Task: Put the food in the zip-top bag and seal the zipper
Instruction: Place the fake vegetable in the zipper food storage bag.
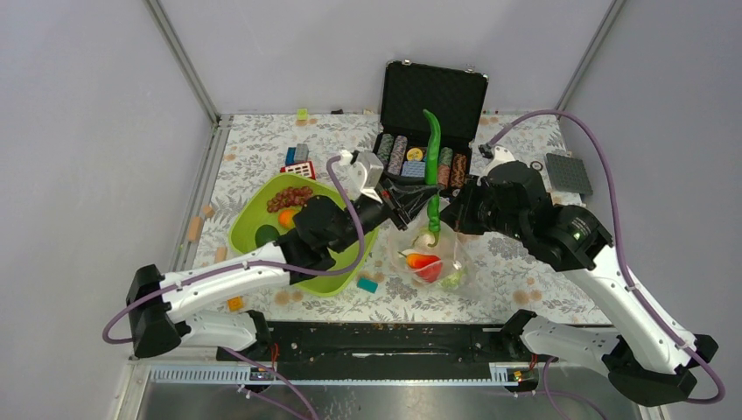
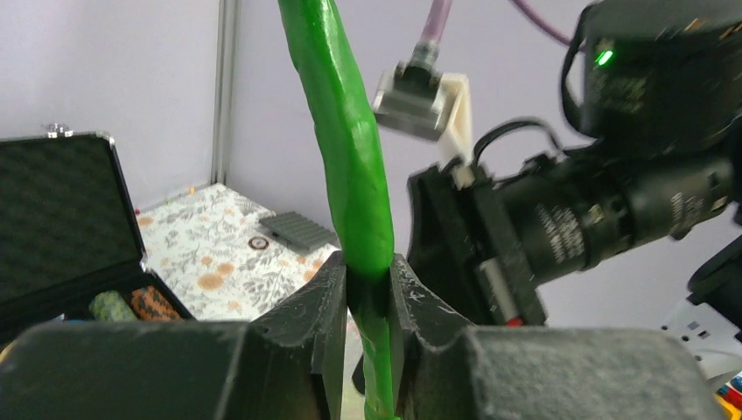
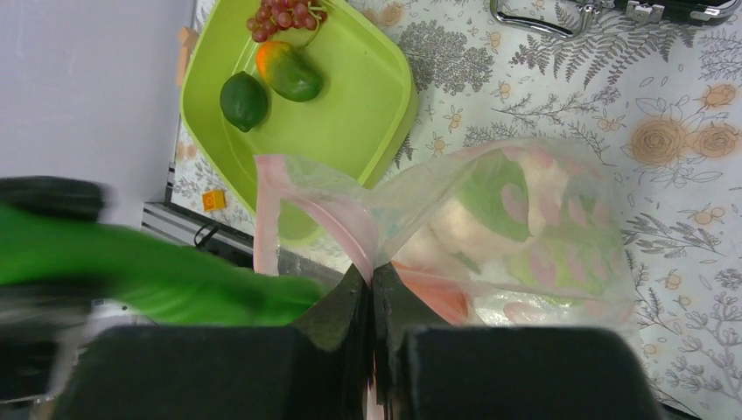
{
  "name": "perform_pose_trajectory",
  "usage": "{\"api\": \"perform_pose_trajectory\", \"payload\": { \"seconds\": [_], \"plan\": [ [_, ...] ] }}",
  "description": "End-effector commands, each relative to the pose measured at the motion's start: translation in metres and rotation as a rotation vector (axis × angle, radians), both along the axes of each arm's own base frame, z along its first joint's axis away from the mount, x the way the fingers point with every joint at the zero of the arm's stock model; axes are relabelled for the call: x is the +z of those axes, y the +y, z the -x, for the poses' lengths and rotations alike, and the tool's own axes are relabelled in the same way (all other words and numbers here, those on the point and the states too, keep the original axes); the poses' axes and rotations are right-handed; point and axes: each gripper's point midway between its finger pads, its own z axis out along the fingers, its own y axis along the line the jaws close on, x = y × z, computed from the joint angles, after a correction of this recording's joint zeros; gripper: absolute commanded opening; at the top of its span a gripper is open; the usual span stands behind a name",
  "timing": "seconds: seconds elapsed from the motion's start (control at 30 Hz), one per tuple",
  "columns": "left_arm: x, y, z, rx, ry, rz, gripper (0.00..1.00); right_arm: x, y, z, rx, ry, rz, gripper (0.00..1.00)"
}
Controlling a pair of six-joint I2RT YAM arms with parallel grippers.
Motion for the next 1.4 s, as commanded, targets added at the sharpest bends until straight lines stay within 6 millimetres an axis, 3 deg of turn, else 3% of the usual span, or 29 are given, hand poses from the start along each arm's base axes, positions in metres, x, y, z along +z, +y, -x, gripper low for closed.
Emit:
{"api": "perform_pose_trajectory", "payload": {
  "seconds": [0.0,0.4,0.6,0.83,1.0,1.1,1.37],
  "plan": [
    [0.016,0.009,0.001,0.041,-0.011,0.198,0.00,0.032,0.006,-0.007,-0.045,-0.064,-0.162,0.00],
    [-0.026,-0.009,0.026,-0.015,0.008,0.161,0.00,0.040,-0.007,-0.018,-0.155,-0.086,-0.262,0.00],
    [-0.050,-0.020,0.041,-0.092,0.056,0.115,0.00,0.046,-0.003,-0.019,-0.157,-0.091,-0.310,0.00],
    [-0.079,-0.026,0.031,-0.028,0.118,0.132,0.00,0.055,0.004,-0.017,-0.145,-0.093,-0.391,0.00],
    [-0.090,-0.029,0.030,0.000,0.111,0.120,0.17,0.058,0.001,-0.017,-0.154,-0.106,-0.394,0.00],
    [-0.092,-0.027,0.036,-0.007,0.098,0.107,0.40,0.058,-0.001,-0.017,-0.160,-0.115,-0.390,0.00],
    [-0.079,-0.009,0.057,-0.033,0.067,0.055,0.75,0.053,0.000,-0.017,-0.146,-0.115,-0.370,0.00]
  ]
}}
